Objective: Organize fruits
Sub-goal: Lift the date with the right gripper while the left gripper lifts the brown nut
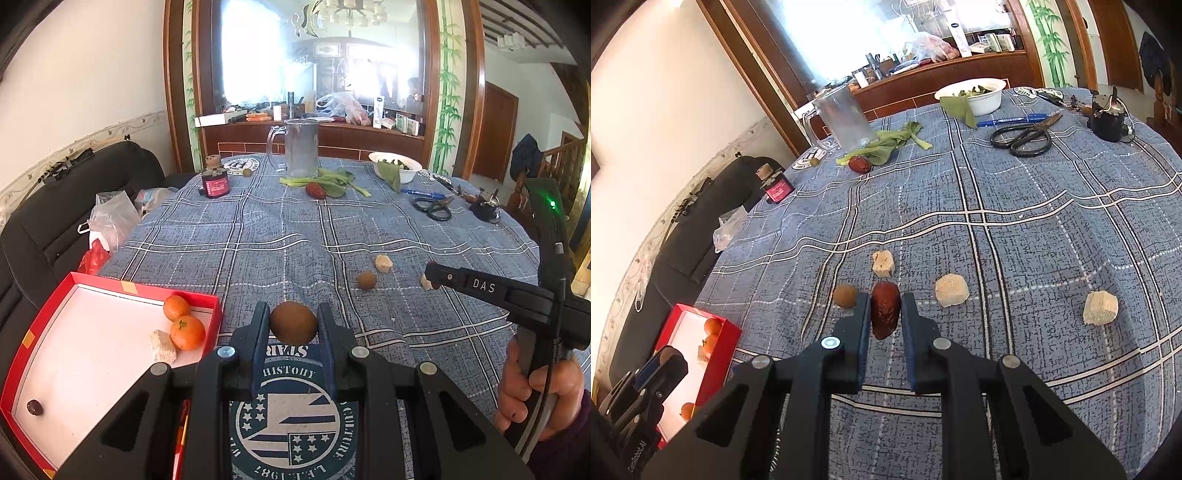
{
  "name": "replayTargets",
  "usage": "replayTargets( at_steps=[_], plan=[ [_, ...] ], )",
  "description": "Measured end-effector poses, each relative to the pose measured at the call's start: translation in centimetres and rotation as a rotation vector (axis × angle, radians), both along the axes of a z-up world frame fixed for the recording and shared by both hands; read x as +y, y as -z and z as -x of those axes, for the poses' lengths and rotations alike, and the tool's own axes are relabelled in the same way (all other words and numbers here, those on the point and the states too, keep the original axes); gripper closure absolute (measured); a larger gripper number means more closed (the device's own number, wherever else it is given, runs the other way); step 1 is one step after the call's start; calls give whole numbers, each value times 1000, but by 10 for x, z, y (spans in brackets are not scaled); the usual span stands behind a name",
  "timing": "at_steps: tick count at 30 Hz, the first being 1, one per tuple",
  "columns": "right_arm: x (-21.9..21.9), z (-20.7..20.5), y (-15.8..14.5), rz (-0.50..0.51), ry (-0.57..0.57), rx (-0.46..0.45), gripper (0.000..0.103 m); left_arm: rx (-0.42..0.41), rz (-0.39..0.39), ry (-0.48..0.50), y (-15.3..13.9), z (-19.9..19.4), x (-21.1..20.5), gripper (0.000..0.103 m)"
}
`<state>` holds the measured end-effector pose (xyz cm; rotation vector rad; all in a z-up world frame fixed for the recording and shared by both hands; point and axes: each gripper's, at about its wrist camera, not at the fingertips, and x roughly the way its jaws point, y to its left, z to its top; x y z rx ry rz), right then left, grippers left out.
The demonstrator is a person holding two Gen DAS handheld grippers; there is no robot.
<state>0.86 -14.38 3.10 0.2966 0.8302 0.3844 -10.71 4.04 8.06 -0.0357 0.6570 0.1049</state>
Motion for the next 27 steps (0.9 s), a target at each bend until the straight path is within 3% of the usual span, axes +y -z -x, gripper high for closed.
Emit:
replayTargets(
  at_steps=[27],
  plan=[
    [1,-2,4,23,6,4,85,5,13,-7,2,3,5,78]
  ],
)
